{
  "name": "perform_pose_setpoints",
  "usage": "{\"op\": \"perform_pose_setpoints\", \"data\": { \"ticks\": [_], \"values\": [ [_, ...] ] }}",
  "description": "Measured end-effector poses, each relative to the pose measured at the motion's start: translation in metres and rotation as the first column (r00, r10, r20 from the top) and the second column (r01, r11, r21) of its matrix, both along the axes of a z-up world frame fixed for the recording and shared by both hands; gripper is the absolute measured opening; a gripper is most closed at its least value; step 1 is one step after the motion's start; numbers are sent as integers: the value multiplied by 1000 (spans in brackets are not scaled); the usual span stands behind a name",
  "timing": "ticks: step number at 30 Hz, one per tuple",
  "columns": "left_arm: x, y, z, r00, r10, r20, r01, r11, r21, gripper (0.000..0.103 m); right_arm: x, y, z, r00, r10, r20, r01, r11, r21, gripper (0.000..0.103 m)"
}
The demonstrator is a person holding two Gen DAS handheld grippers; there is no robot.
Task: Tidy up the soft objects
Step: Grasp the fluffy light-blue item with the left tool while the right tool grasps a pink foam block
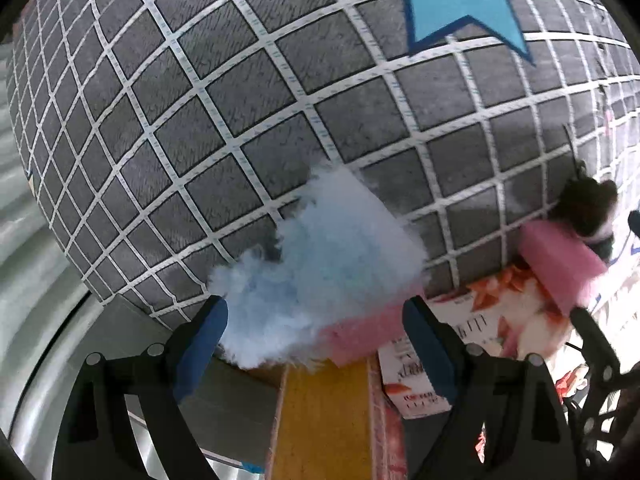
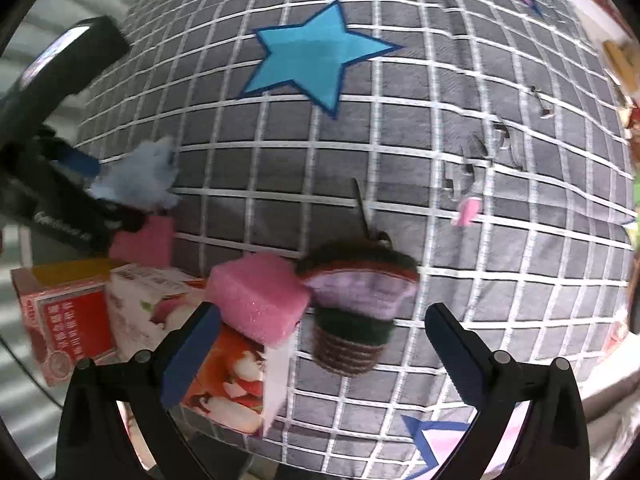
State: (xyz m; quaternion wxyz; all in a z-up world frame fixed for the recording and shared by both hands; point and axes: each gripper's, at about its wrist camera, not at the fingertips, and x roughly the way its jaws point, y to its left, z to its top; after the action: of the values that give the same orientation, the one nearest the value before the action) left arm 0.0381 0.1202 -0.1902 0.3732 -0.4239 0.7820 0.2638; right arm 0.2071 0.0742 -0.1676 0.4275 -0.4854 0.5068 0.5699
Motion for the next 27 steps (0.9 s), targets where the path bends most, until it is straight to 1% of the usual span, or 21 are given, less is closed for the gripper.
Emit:
{"op": "perform_pose_setpoints", "data": {
  "ticks": [3,5,6,7,8,9,10,11,12,13,14,16,18,19,20,21,24,25,27],
  "values": [
    [2,-2,-11,1000,-23,-16,23,1000,-14,91,-8,6,-4,1000,20,-15,-20,1000,4,102],
    [3,-3,-20,998,-52,-47,52,999,3,91,-7,15,0,1000,7,9,-8,999,50,102],
    [1,0,-22,995,-69,-70,72,997,33,91,-7,22,4,999,-2,38,-2,996,85,102],
    [-3,7,-24,990,-88,-109,96,992,77,92,-2,33,11,993,-20,115,3,990,140,102],
    [-9,15,-21,985,-91,-148,109,987,119,92,5,42,15,984,-46,173,15,985,175,102],
    [-15,23,-18,980,-80,-181,111,980,167,92,14,50,19,975,-83,204,42,980,195,102],
    [-24,36,-12,977,-41,-207,89,969,231,92,23,55,22,973,-122,195,80,975,207,102],
    [-32,44,-7,978,3,-208,53,962,267,92,36,60,27,975,-170,145,136,967,216,102],
    [-41,52,0,981,58,-186,-1,956,294,92,46,63,32,976,-199,87,176,960,218,102],
    [-49,57,7,985,115,-132,-70,949,307,92,50,64,34,977,-204,56,187,958,216,102],
    [-53,60,12,986,150,-78,-120,945,304,92,51,63,34,981,-189,35,178,962,207,102],
    [-60,58,17,982,187,19,-185,947,264,95,41,61,29,992,-128,21,123,978,169,102],
    [-61,51,18,985,171,17,-169,950,261,99,33,58,25,996,-84,20,80,986,147,102],
    [-62,48,18,988,151,2,-146,948,284,99,25,57,21,998,-63,18,60,989,138,102],
    [-66,38,19,989,149,-2,-141,940,310,99,22,55,17,998,-55,18,52,989,135,102],
    [-69,36,20,986,167,9,-161,932,325,99,18,57,14,999,-52,15,50,990,133,102],
    [-94,29,22,952,294,85,-305,897,321,99,2,64,-3,999,-38,-4,38,994,100,102],
    [-103,30,22,932,345,110,-362,874,324,99,-4,66,-9,1000,-18,2,18,996,86,102],
    [-124,33,26,910,394,133,-415,841,346,99,-20,71,-24,998,38,51,-42,996,77,102]
  ]
}}
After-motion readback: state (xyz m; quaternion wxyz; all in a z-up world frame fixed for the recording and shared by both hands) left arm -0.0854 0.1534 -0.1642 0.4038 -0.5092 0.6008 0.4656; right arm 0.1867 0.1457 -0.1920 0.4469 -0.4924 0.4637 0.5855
